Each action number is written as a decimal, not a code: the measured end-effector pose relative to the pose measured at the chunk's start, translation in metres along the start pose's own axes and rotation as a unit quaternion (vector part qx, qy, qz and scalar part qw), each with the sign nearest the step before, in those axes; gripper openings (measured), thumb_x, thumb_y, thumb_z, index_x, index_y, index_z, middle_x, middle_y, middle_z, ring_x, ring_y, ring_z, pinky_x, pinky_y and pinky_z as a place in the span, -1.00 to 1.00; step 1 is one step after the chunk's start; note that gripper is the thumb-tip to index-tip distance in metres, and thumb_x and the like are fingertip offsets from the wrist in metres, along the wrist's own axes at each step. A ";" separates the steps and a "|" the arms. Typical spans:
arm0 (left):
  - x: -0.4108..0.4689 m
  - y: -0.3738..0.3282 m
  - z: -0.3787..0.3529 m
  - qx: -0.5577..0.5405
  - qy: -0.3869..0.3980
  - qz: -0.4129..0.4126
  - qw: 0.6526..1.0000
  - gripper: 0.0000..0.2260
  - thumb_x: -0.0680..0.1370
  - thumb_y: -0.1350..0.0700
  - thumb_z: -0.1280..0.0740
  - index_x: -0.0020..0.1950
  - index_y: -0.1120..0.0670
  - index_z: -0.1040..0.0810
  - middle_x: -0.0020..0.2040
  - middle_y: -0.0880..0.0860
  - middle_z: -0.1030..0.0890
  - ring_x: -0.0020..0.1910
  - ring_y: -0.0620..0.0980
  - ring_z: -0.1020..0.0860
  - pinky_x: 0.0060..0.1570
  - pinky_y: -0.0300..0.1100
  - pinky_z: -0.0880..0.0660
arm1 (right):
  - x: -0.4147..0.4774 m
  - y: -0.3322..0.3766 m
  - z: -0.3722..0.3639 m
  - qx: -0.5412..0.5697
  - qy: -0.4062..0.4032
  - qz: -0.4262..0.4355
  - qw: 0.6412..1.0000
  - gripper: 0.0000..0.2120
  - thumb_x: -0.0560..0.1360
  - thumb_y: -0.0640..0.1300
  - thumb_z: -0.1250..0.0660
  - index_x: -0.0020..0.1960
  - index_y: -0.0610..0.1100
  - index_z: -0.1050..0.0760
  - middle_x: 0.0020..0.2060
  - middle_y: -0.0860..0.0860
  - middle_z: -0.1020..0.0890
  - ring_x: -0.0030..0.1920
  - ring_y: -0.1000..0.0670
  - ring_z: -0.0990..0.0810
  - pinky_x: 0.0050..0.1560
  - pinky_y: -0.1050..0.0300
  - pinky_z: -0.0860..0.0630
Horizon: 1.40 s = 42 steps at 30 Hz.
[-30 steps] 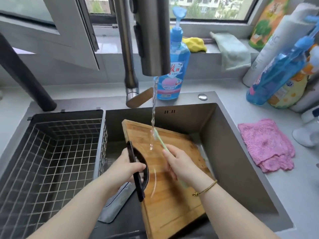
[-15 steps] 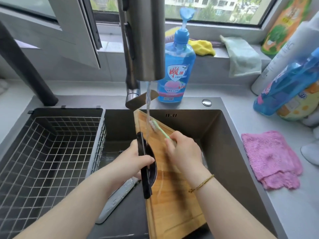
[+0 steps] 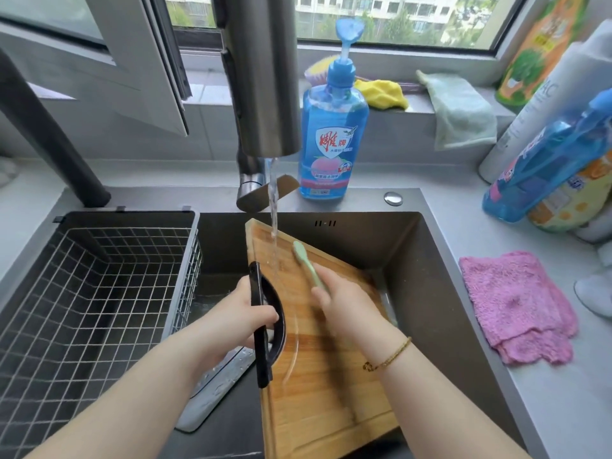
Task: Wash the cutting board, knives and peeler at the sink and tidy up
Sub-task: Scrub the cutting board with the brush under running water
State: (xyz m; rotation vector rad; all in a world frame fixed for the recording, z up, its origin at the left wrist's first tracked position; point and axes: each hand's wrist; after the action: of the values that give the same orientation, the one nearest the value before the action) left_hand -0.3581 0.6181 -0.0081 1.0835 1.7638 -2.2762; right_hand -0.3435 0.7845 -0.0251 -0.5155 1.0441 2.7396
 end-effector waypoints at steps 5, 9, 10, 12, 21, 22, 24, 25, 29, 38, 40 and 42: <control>0.000 0.000 0.001 -0.001 -0.001 0.008 1.000 -0.70 0.53 0.33 -0.21 0.21 0.08 -0.31 -0.14 0.01 -0.48 -0.10 -0.06 -0.55 -0.24 -0.15 -0.52 | 0.003 -0.015 0.001 0.081 -0.007 -0.051 0.995 -0.60 0.60 -0.01 -0.08 0.42 0.14 -0.20 -0.18 0.10 -0.49 -0.37 0.09 -0.44 -0.38 0.19 -0.47; 0.002 0.000 0.001 0.004 0.001 0.009 1.000 -0.68 0.53 0.31 -0.21 0.23 0.06 -0.30 0.04 0.10 -0.53 0.00 -0.01 -0.56 -0.25 -0.15 -0.51 | -0.008 -0.005 -0.012 0.157 0.015 -0.003 0.987 -0.62 0.58 -0.01 -0.13 0.38 0.17 -0.26 -0.20 0.15 -0.49 -0.37 0.14 -0.42 -0.44 0.30 -0.37; 0.002 0.001 0.002 0.003 -0.002 0.011 1.000 -0.69 0.53 0.31 -0.21 0.22 0.07 -0.31 0.07 0.14 -0.53 0.02 0.02 -0.56 -0.24 -0.13 -0.50 | -0.008 -0.003 -0.015 0.157 0.016 0.014 0.987 -0.63 0.58 -0.02 -0.14 0.37 0.17 -0.28 -0.19 0.17 -0.49 -0.36 0.17 -0.40 -0.41 0.31 -0.35; 0.003 0.002 0.003 0.003 -0.005 0.013 1.000 -0.72 0.52 0.32 -0.21 0.18 0.06 -0.33 0.10 0.18 -0.52 0.05 0.06 -0.55 -0.22 -0.11 -0.50 | 0.005 -0.008 -0.014 0.150 -0.020 -0.006 0.988 -0.64 0.58 -0.03 -0.14 0.37 0.13 -0.30 -0.18 0.20 -0.46 -0.34 0.19 -0.39 -0.37 0.30 -0.35; 0.004 0.006 0.004 0.002 -0.007 0.015 1.000 -0.68 0.51 0.34 -0.21 0.21 0.09 -0.31 0.08 0.21 -0.51 0.07 0.12 -0.55 -0.28 -0.13 -0.49 | 0.014 -0.016 -0.011 0.165 -0.031 -0.034 0.985 -0.65 0.58 -0.04 -0.13 0.36 0.09 -0.33 -0.24 0.19 -0.45 -0.36 0.18 -0.38 -0.39 0.30 -0.33; 0.004 0.005 0.003 0.004 -0.007 0.011 1.000 -0.68 0.51 0.34 -0.21 0.22 0.08 -0.30 0.09 0.20 -0.52 0.07 0.11 -0.55 -0.26 -0.13 -0.49 | 0.016 -0.018 -0.009 0.173 -0.042 -0.055 0.982 -0.64 0.58 -0.05 -0.12 0.37 0.07 -0.33 -0.27 0.18 -0.43 -0.36 0.16 -0.39 -0.38 0.28 -0.35; 0.005 0.004 0.001 0.008 -0.004 0.004 1.000 -0.68 0.51 0.33 -0.21 0.22 0.07 -0.30 0.10 0.19 -0.53 0.05 0.08 -0.56 -0.25 -0.13 -0.50 | 0.014 -0.012 -0.009 0.187 -0.044 -0.042 0.981 -0.65 0.58 -0.05 -0.13 0.36 0.08 -0.33 -0.28 0.17 -0.44 -0.38 0.14 -0.40 -0.40 0.28 -0.35; 0.005 0.004 0.001 0.008 -0.004 0.003 1.000 -0.69 0.51 0.33 -0.21 0.21 0.08 -0.30 0.08 0.18 -0.53 0.03 0.07 -0.56 -0.26 -0.14 -0.50 | 0.010 -0.004 -0.011 0.193 -0.030 -0.017 0.981 -0.65 0.58 -0.05 -0.14 0.35 0.10 -0.34 -0.27 0.18 -0.45 -0.37 0.15 -0.40 -0.41 0.30 -0.35; 0.006 0.004 0.001 0.005 -0.006 0.002 1.000 -0.71 0.51 0.33 -0.21 0.18 0.09 -0.32 0.05 0.16 -0.52 0.00 0.05 -0.55 -0.26 -0.13 -0.50 | 0.021 0.005 -0.005 0.183 -0.043 -0.015 0.982 -0.66 0.57 -0.03 -0.16 0.34 0.09 -0.37 -0.12 0.15 -0.52 -0.29 0.16 -0.44 -0.33 0.27 -0.40; 0.007 0.013 0.005 -0.004 -0.003 0.009 1.000 -0.69 0.49 0.36 -0.21 0.19 0.10 -0.31 -0.12 0.12 -0.44 -0.12 0.05 -0.49 -0.27 -0.11 -0.47 | 0.014 0.009 -0.003 0.117 -0.036 0.006 0.992 -0.65 0.57 -0.03 -0.15 0.36 0.11 -0.35 -0.04 0.15 -0.51 -0.37 0.19 -0.36 -0.38 0.32 -0.36; 0.007 0.012 0.004 -0.011 0.004 -0.001 1.000 -0.70 0.50 0.34 -0.22 0.18 0.09 -0.33 -0.13 0.10 -0.44 -0.11 0.03 -0.50 -0.28 -0.14 -0.47 | 0.010 0.013 -0.003 0.116 -0.032 0.028 0.992 -0.64 0.57 -0.03 -0.15 0.36 0.11 -0.34 0.06 0.09 -0.54 -0.34 0.19 -0.38 -0.34 0.32 -0.39; 0.007 0.012 0.004 -0.025 0.010 -0.010 1.000 -0.71 0.51 0.31 -0.25 0.18 0.06 -0.35 -0.09 0.08 -0.47 -0.07 0.01 -0.53 -0.31 -0.18 -0.48 | 0.010 0.022 -0.002 0.117 -0.038 0.052 0.991 -0.64 0.57 -0.04 -0.15 0.36 0.10 -0.34 0.10 0.08 -0.54 -0.22 0.15 -0.45 -0.24 0.24 -0.49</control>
State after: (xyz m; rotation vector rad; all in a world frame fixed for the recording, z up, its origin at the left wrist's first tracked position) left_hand -0.3597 0.6133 -0.0212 1.0891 1.8380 -2.2263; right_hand -0.3581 0.7667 -0.0165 -0.3259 1.3851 2.6484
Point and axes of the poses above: each hand's wrist, its own x-axis towards the middle knuckle, its own z-axis out of the back of the hand, y = z × x
